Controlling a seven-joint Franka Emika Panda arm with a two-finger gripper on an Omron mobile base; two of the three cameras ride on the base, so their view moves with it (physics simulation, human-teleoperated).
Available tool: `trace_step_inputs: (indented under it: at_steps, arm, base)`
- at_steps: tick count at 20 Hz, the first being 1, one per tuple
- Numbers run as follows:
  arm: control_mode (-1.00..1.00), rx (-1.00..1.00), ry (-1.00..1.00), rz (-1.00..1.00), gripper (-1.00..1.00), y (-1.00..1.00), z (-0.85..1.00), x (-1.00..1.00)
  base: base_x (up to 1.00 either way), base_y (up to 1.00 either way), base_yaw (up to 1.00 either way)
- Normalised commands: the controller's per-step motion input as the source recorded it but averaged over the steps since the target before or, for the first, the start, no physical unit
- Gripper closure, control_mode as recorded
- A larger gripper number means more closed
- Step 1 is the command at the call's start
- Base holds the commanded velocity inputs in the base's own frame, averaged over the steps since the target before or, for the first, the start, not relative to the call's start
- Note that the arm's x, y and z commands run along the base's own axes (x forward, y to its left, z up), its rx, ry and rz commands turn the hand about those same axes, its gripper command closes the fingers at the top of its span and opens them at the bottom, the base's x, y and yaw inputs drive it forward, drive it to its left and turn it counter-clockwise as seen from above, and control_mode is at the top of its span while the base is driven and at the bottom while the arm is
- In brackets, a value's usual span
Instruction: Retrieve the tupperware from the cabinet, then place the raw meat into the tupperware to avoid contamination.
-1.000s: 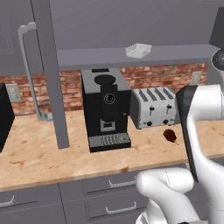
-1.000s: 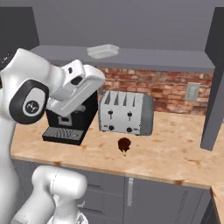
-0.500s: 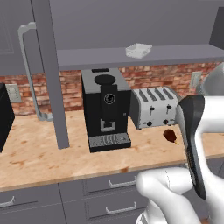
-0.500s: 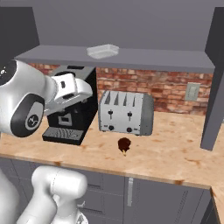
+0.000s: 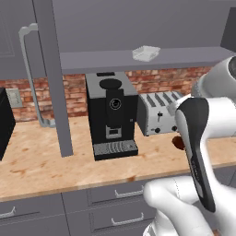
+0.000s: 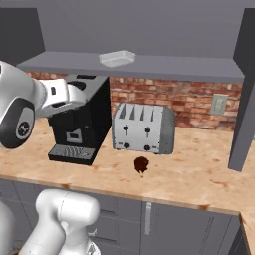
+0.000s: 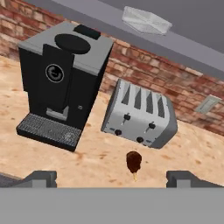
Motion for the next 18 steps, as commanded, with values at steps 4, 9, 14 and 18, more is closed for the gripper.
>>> trace_step_inputs:
  at_steps: [4,9,14,18]
  arm:
    - [-1.0,0.0,0.0,0.0,-1.0,0.16,0.46,0.0]
    - [-1.0,0.0,0.0,0.01,-1.0,0.07,0.35,0.07]
    - [-1.0,0.0,0.0,0.08,-1.0,0.01,0.27,0.21]
    - [-1.0,0.0,0.0,0.12,-1.0,0.03,0.19,0.23]
  base:
    - [0.0,0.0,0.0]
    - [0.0,0.0,0.0]
    - [0.0,0.0,0.0]
    - [0.0,0.0,0.0]
